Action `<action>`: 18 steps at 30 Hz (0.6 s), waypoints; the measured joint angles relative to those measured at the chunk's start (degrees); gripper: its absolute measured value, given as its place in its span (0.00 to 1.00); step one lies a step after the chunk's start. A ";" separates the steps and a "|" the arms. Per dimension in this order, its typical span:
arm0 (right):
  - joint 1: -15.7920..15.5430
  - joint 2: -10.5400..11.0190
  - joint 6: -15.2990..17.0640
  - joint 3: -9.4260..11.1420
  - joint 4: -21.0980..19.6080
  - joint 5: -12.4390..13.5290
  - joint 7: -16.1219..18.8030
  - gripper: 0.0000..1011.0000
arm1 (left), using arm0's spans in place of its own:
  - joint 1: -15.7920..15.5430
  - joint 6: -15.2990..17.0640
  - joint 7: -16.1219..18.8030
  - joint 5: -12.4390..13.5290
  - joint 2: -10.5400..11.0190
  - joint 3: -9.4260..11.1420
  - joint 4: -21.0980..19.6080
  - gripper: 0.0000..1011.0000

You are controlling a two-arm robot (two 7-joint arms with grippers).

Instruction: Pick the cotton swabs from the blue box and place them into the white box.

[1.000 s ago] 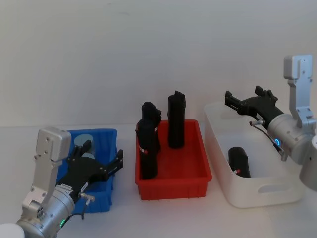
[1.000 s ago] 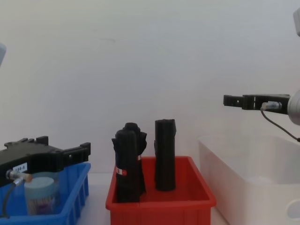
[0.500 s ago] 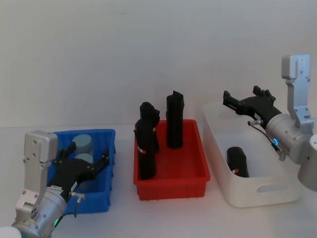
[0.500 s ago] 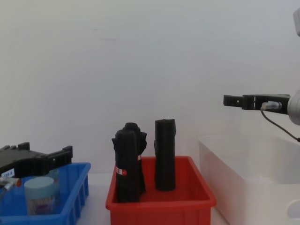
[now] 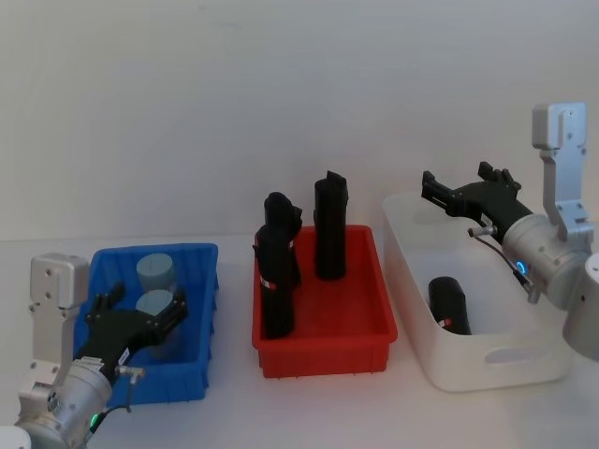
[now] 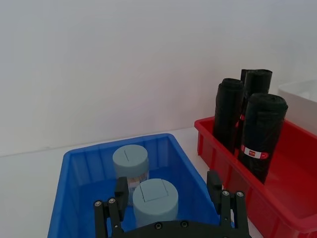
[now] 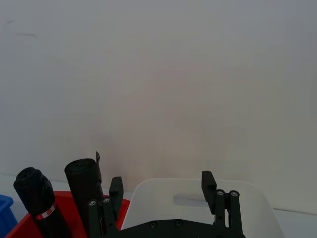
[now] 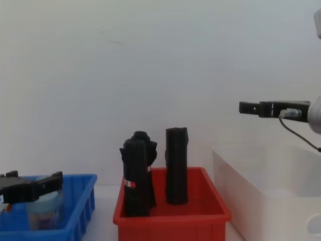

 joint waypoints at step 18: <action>0.00 0.00 0.00 0.00 0.00 0.00 0.00 0.99 | -3.94 5.86 -5.58 1.40 -0.64 -1.15 5.17 0.99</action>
